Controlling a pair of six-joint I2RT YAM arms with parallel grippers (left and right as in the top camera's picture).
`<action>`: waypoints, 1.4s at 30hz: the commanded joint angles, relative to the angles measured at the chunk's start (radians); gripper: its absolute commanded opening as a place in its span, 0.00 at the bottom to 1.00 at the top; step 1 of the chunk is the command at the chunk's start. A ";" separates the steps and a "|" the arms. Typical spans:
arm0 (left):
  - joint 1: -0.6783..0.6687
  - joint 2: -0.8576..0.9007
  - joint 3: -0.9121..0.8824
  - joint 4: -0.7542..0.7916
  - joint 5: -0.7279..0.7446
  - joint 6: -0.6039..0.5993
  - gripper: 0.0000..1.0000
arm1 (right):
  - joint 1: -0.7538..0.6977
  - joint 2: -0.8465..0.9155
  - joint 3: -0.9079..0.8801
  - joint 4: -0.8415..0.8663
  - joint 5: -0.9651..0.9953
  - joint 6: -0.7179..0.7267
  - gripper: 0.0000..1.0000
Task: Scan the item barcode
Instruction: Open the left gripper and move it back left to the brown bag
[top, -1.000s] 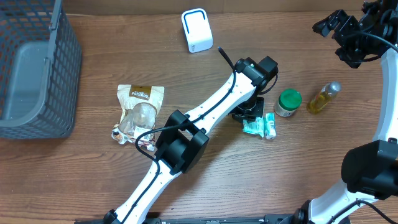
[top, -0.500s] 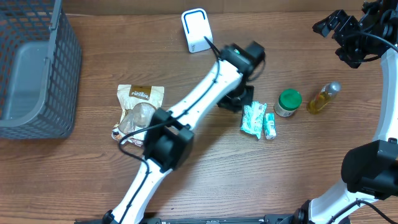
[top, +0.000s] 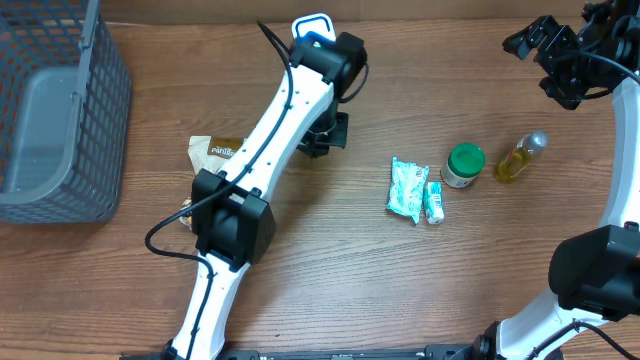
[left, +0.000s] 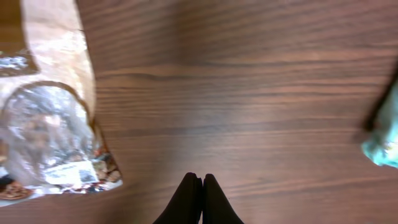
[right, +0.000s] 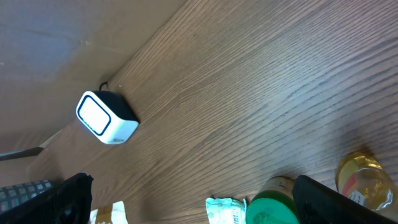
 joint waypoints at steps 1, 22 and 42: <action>0.002 -0.012 -0.002 -0.003 -0.037 0.031 0.04 | 0.000 -0.014 0.021 0.002 0.007 -0.006 1.00; 0.087 -0.026 -0.132 -0.003 -0.036 0.160 0.04 | 0.000 -0.014 0.021 0.002 0.007 -0.006 1.00; 0.417 -0.285 -0.509 -0.003 -0.073 0.132 0.04 | 0.000 -0.014 0.021 0.002 0.007 -0.006 1.00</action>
